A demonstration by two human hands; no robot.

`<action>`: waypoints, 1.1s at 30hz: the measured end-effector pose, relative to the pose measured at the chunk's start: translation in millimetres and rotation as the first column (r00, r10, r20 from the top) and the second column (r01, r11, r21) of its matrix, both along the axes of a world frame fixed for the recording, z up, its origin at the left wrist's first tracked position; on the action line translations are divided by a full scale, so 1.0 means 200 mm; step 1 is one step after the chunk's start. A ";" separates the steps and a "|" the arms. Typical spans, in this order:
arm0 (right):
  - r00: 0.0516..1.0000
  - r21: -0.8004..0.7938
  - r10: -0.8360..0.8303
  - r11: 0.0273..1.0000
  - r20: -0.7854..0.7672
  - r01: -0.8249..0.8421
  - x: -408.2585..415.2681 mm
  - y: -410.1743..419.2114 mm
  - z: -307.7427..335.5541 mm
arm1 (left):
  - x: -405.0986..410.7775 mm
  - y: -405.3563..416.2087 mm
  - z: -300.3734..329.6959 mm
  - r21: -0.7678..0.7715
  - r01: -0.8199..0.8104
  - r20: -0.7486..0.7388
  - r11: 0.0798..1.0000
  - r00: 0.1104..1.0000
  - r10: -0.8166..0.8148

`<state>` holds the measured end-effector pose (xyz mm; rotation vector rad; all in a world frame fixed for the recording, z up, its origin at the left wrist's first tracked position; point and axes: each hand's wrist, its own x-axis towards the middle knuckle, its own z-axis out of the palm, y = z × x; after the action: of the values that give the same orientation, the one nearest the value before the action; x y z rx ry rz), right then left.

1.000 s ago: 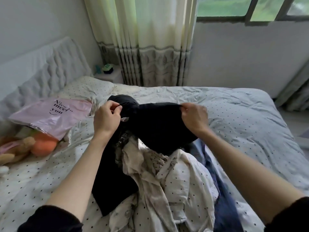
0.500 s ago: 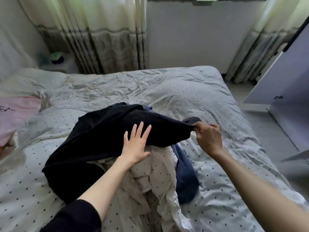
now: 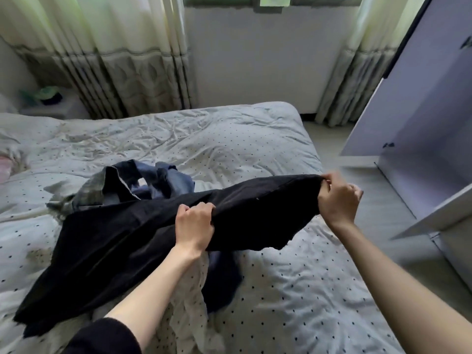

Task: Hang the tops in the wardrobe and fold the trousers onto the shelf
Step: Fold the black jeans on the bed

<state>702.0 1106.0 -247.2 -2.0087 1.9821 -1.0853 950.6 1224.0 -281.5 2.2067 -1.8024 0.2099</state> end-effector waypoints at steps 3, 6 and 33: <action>0.984 -0.002 0.125 0.992 -0.124 -0.126 -0.22 0.07 -0.20 | -0.21 0.10 -0.15 0.322 0.033 0.078 0.946 0.995 -0.061; 0.844 0.424 0.406 0.872 -0.351 -0.244 -0.45 0.25 -0.51 | -0.31 0.24 -0.39 0.687 0.031 0.062 0.726 0.993 -0.101; 0.935 0.930 0.352 0.356 -0.039 -0.095 -0.51 -0.18 -1.10 | -0.29 -0.70 -0.85 0.818 -0.012 -0.268 0.575 0.877 0.399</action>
<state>599.7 1070.7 -466.3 -1.6284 1.6472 0.3914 892.9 1084.8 -452.4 2.7081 -1.4942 -1.2178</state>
